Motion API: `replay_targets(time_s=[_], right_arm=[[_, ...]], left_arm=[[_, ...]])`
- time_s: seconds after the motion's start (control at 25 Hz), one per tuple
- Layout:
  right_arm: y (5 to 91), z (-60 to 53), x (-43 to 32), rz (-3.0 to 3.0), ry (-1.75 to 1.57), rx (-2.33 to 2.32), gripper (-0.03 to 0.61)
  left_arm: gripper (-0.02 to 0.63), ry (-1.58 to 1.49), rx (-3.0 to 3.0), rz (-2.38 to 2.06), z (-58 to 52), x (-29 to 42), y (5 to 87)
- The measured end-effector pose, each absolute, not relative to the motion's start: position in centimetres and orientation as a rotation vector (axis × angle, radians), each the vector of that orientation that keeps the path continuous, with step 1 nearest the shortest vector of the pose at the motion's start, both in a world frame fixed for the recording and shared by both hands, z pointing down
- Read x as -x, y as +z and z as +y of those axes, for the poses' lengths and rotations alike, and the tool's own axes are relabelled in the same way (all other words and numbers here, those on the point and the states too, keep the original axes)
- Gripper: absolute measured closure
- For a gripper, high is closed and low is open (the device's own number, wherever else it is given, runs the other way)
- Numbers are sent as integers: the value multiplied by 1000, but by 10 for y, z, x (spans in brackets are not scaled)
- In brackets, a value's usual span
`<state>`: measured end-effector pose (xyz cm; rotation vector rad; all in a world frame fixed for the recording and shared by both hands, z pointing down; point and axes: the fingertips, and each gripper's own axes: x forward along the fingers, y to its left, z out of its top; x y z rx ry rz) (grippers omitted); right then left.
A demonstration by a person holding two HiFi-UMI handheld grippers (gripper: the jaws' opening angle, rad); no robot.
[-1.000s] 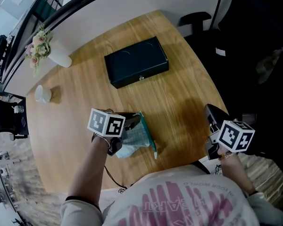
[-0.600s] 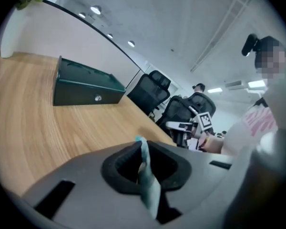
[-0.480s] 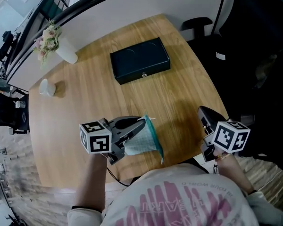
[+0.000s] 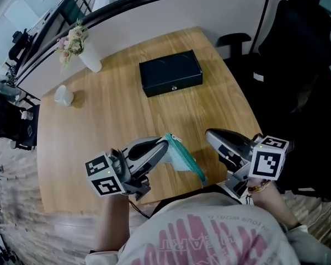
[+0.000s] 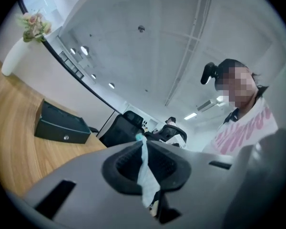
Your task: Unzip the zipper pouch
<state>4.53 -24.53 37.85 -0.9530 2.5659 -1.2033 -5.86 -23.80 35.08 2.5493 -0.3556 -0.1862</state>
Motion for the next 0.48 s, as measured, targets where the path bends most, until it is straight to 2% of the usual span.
replay_targets(time_s=[0.04,0.16,0.36,0.48], right_arm=[[363,-240,-35,2598,-1177,848,579],[327,-224,-9,2711,-1082,612,472],[300,-199,21,2845,-996,408,474],[286,-189,29,2841,-966,340,512]], left_arm=[[594,-203,-2571,-359,-235,58,344],[594,-255,-2626,-356,-225,55,321],[594,-335,-2688,-308,-201,54,293],[594,-369,-2698,-285,-191,56,285]])
